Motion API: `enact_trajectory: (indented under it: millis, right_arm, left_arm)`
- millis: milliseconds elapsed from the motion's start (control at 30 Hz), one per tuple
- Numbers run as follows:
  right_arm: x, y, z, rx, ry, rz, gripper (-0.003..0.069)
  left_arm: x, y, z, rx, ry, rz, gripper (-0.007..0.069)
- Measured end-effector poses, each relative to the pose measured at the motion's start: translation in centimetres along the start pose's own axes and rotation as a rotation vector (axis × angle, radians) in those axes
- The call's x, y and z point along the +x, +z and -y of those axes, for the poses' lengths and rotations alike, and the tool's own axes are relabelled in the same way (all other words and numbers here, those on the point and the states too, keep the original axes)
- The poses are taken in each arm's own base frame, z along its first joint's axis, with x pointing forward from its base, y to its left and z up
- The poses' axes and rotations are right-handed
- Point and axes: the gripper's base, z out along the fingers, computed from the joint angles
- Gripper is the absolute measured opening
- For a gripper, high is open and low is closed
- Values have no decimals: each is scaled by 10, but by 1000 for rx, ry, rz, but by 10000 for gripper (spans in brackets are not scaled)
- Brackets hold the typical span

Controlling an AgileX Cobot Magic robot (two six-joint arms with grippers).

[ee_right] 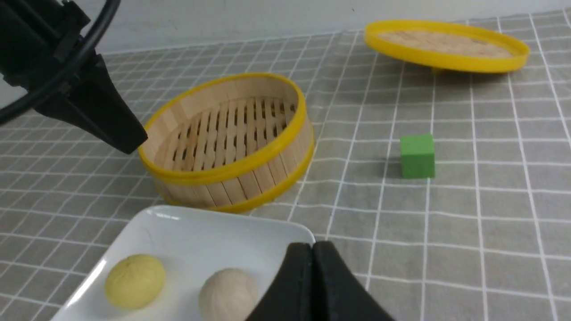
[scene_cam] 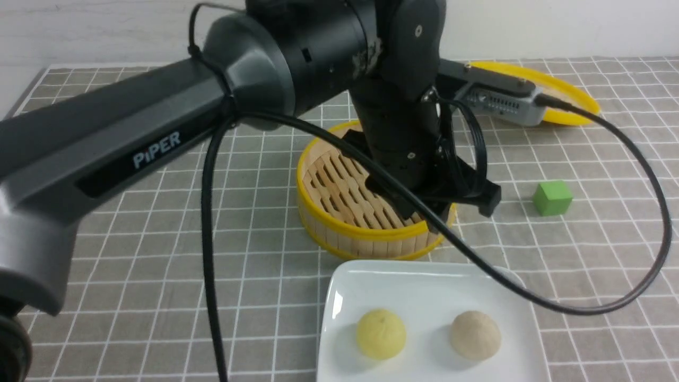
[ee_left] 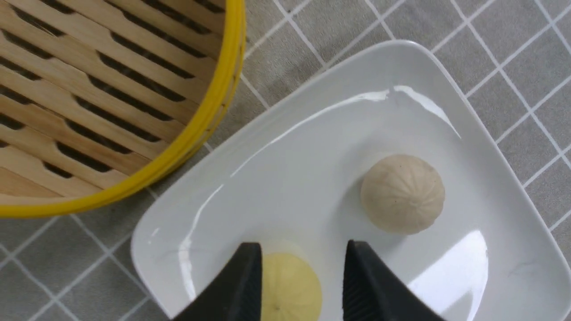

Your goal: Put the steamed buns into the plate on the grey tablecloth.

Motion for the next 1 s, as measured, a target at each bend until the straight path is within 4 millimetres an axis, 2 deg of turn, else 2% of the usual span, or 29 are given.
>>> enact_trajectory:
  millis: [200, 233, 433, 1000]
  right_arm:
    - [5, 8, 0, -23, -4, 76, -7]
    - [5, 9, 0, -23, -5, 75, -6]
    - [5, 9, 0, -24, -6, 82, -1]
    - [5, 9, 0, -24, -6, 83, 4]
  left_arm:
    - [0, -3, -1, -13, 2, -10, 143]
    - [1, -3, -1, -13, 2, -17, 97]
    - [2, -3, -1, -9, -3, -35, 10]
    - [0, -13, -7, -80, 14, -5, 2]
